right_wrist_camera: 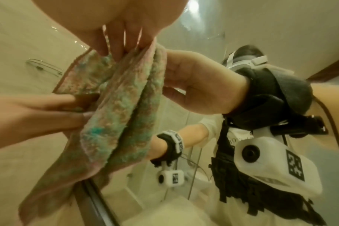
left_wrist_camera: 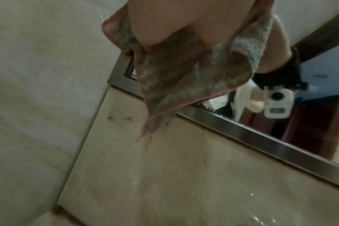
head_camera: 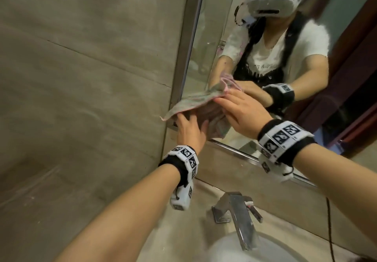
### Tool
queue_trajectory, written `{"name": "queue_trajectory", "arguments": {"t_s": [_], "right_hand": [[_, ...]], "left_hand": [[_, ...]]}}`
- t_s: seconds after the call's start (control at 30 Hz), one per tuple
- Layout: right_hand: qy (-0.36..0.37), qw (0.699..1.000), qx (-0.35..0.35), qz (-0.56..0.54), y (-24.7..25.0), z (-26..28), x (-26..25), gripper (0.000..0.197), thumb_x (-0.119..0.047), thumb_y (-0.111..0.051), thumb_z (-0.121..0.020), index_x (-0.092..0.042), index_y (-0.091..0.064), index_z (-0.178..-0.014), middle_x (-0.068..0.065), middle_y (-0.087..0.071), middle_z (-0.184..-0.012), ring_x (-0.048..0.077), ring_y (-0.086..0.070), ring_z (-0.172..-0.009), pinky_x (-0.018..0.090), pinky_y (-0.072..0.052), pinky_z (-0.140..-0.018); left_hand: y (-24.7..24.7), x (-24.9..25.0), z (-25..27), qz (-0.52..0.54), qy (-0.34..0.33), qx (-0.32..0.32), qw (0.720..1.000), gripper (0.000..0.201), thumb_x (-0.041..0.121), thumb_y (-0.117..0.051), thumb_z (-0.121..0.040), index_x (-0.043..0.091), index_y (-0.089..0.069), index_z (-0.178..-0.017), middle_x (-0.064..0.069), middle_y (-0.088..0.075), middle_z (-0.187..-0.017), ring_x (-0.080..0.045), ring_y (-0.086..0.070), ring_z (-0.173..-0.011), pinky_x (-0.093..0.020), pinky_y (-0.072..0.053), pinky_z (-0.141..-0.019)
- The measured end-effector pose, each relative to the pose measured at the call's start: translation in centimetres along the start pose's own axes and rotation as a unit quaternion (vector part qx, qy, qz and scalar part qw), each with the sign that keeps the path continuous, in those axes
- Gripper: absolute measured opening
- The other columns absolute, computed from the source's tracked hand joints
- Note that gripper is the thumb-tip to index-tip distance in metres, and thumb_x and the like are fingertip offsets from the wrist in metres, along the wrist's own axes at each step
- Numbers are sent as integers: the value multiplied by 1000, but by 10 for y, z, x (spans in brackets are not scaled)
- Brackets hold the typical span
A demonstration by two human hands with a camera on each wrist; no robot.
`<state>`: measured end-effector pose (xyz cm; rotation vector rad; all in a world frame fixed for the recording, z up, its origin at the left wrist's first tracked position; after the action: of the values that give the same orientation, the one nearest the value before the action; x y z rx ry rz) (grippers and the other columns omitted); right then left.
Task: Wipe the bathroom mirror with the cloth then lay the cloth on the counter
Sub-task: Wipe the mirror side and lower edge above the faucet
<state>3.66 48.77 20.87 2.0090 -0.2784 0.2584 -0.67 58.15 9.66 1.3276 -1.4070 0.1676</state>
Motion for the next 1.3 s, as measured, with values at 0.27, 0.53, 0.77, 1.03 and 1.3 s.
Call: {"name": "queue_trajectory", "arguments": {"t_s": [0.27,0.53,0.77,1.03,1.3], "right_hand": [[-23,998,15,56,11,57,13,26,-15,-49,-90,0,-69,-98,18,-67,-102,36,-63,-97,46,-53,-76],[-97,974,21,205,20,52,15,56,-33,-55,-81,-13,-53,-133,14,-61,-111,31,-58,-92,37,-47,-67],[-122,952,78,271,21,17,27,74,-23,-73,-75,-7,-35,-136,11,-57,-102,28,-38,-96,43,-29,-76],[-72,942,65,321,23,22,33,59,-33,-45,-87,-4,-33,-137,11,-59,-101,28,-40,-95,42,-32,-73],[-73,944,64,317,22,25,33,56,-34,-53,-86,-10,-46,-136,9,-61,-107,28,-58,-93,40,-36,-74]], "left_hand": [[-13,20,-15,-142,-78,-33,986,48,35,-44,-97,-1,-44,-128,-27,-43,-129,-38,-38,-123,-42,-29,-105],[10,45,-30,-208,-209,28,955,60,31,-83,-64,3,-59,-112,-30,-56,-106,-43,-58,-95,-43,-50,-86],[20,63,-11,-207,-530,199,798,45,13,-68,-73,21,-45,-111,-12,-36,-99,-30,-41,-90,-49,-51,-83],[47,68,-29,-78,-436,188,877,86,1,-80,-59,19,-35,-130,-12,-35,-123,-33,-37,-111,-45,-46,-94],[37,65,-36,-133,-289,186,930,72,18,-77,-64,7,-51,-130,-11,-30,-127,-30,-34,-115,-44,-40,-102]]}}
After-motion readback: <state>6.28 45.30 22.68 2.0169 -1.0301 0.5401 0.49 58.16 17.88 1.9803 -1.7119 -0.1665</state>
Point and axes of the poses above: each hand's wrist, its own z-axis away from the middle knuckle, its own y-axis out of the back of the hand, x = y × z, the point moved 6 cm from there along -z, towards the middle knuckle
